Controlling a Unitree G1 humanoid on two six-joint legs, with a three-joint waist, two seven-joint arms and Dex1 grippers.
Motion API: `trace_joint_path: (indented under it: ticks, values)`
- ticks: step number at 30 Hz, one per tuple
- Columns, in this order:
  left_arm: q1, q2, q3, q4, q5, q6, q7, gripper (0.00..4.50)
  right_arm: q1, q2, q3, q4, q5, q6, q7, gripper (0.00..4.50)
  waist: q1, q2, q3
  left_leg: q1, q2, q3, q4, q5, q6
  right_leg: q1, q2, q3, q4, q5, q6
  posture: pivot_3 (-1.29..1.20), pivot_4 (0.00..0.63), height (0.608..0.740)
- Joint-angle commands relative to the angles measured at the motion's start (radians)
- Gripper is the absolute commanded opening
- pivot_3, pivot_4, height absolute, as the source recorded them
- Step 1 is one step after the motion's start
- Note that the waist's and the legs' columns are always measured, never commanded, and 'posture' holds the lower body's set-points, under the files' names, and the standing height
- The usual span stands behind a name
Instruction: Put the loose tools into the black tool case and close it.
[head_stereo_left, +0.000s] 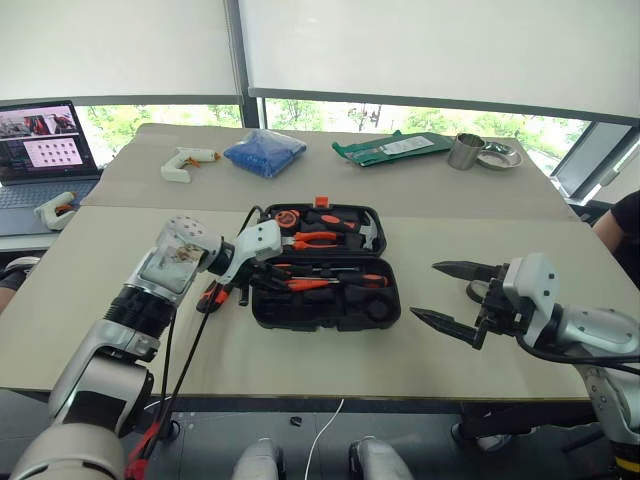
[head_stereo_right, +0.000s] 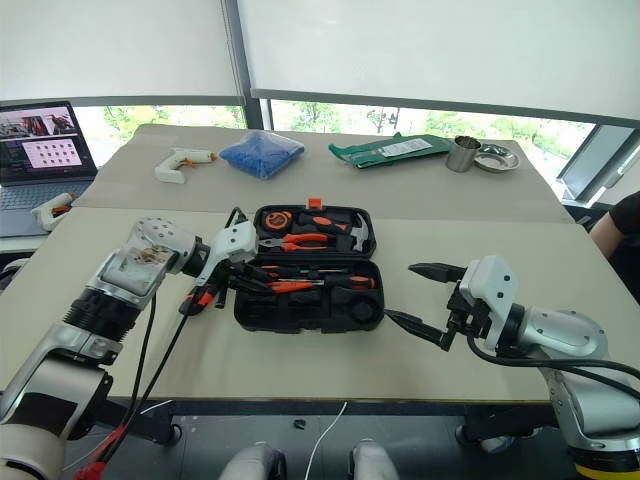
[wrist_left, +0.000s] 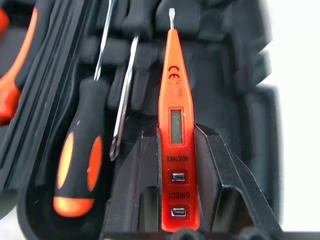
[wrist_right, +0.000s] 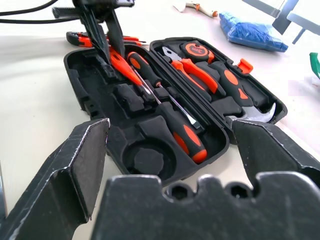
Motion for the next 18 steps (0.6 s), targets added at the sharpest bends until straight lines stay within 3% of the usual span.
trace_joint_path:
  ticks: [1, 18]
  values:
    - [-0.039, -0.022, -0.020, 0.005, 0.042, -0.005, 0.022, 0.47, 0.020, 0.008, -0.037, -0.052, 0.018, -0.006, -0.021, 4.50, 0.002, 0.000, 0.000, 0.000, 0.000, 0.000, 0.000, 0.000, 0.000, 0.000, 0.000, 0.000, 0.000, 0.000, 0.000, 0.00, 0.150, 0.740]
    - [-0.078, -0.022, -0.109, 0.066, 0.178, -0.096, -0.038, 0.47, 0.015, 0.015, -0.021, -0.076, 0.023, 0.011, -0.056, 4.50, 0.003, 0.000, 0.000, 0.000, 0.000, 0.000, 0.002, 0.000, 0.000, 0.000, 0.000, 0.000, 0.001, 0.000, 0.000, 0.00, 0.150, 0.740]
